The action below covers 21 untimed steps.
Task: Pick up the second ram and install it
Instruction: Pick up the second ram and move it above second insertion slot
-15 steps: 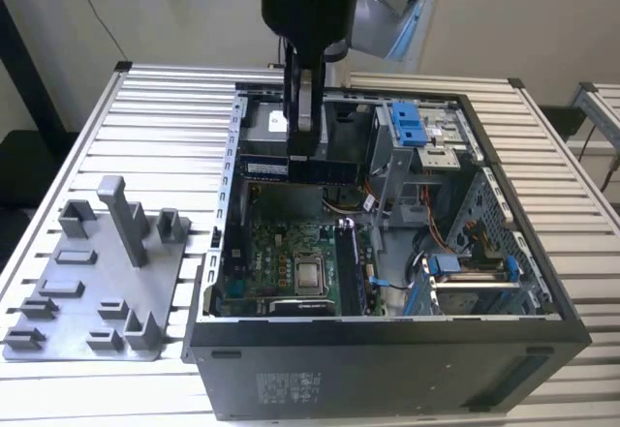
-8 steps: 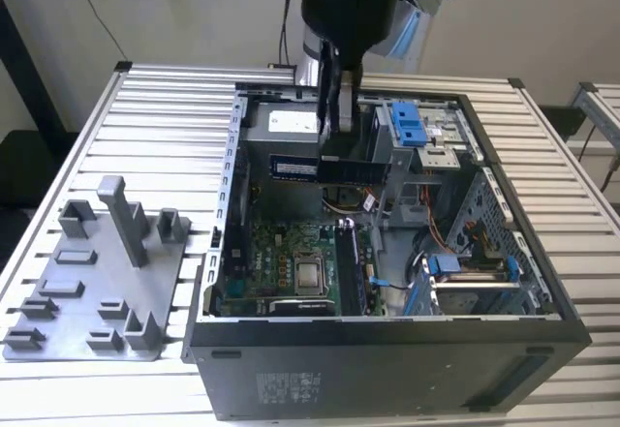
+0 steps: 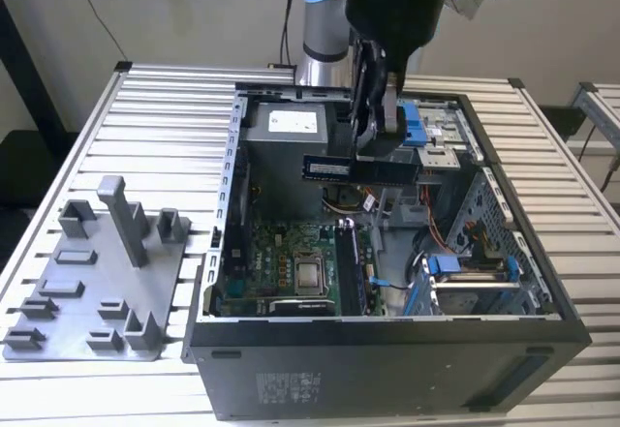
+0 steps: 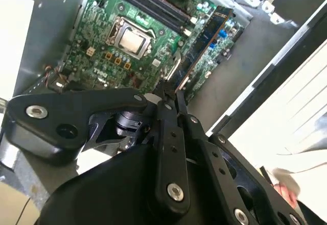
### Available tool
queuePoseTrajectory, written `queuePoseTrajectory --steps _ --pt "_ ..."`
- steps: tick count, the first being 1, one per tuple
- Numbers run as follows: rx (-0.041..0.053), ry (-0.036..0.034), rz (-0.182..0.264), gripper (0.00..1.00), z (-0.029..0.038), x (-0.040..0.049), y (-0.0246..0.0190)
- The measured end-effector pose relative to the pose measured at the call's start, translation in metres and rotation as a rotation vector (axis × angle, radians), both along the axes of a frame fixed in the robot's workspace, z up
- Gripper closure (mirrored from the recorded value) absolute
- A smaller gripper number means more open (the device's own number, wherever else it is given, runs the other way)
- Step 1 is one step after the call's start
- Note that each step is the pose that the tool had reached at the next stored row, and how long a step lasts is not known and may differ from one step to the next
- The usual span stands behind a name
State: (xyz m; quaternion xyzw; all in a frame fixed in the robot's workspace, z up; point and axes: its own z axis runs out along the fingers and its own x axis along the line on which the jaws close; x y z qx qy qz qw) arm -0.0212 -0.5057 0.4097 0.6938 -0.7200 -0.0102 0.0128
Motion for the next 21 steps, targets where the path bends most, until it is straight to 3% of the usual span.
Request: queuePoseTrajectory --steps 7,16,21 --pt "0.0001 0.0006 0.0 0.86 -0.0001 0.0255 0.0001" --pt "0.0 0.0006 0.001 0.86 0.0 0.0263 0.0007" --pt "0.0001 0.0006 0.001 0.86 -0.0001 0.0263 0.0086"
